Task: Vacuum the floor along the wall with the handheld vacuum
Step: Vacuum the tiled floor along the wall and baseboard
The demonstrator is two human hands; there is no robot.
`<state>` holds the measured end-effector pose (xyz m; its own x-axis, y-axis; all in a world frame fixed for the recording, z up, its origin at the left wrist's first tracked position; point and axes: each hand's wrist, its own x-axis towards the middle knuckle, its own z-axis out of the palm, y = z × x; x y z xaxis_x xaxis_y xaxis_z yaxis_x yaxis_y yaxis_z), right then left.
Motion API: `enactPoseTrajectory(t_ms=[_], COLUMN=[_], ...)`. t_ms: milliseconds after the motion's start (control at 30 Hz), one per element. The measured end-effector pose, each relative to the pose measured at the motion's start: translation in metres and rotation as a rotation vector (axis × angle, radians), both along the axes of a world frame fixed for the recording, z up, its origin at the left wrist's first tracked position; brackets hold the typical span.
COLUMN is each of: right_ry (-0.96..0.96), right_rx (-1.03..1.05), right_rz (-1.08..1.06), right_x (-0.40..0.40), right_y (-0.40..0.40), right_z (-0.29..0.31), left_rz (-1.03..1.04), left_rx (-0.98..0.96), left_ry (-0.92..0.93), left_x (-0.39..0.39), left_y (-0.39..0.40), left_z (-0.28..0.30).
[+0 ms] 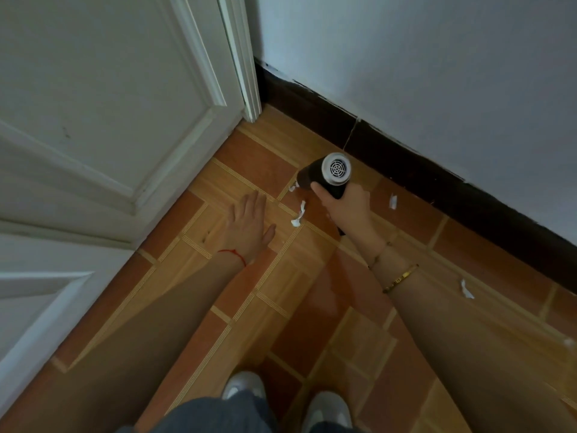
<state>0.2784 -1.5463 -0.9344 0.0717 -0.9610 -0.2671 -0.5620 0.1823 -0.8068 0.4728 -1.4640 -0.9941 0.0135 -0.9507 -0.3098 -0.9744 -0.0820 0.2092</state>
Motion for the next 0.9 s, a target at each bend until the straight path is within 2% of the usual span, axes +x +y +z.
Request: enactPoseTrajectory(t_ms=[267,567,733,900], right_ry=[-0.042,0.034,0.011,0.038], right_rx=[-0.004,-0.077,-0.102,-0.061], right_rz=[0.085,0.14,0.046,0.133], right_x=[0.008,0.0,-0.015,-0.017], right_y=[0.001,0.019,0.024,0.035], right_z=[-0.022,-0.021,-0.014,-0.014], left_rz=[-0.021,-0.032,-0.043,-0.041], left_rx=[-0.004,-0.014,0.024,0.054], left_ry=[-0.018,-0.032,-0.03,-0.01], left_x=[0.001,0.002,0.002,0.002], left_y=[0.009,0.016,0.014,0.014], left_z=[-0.033,-0.05,-0.054,-0.051])
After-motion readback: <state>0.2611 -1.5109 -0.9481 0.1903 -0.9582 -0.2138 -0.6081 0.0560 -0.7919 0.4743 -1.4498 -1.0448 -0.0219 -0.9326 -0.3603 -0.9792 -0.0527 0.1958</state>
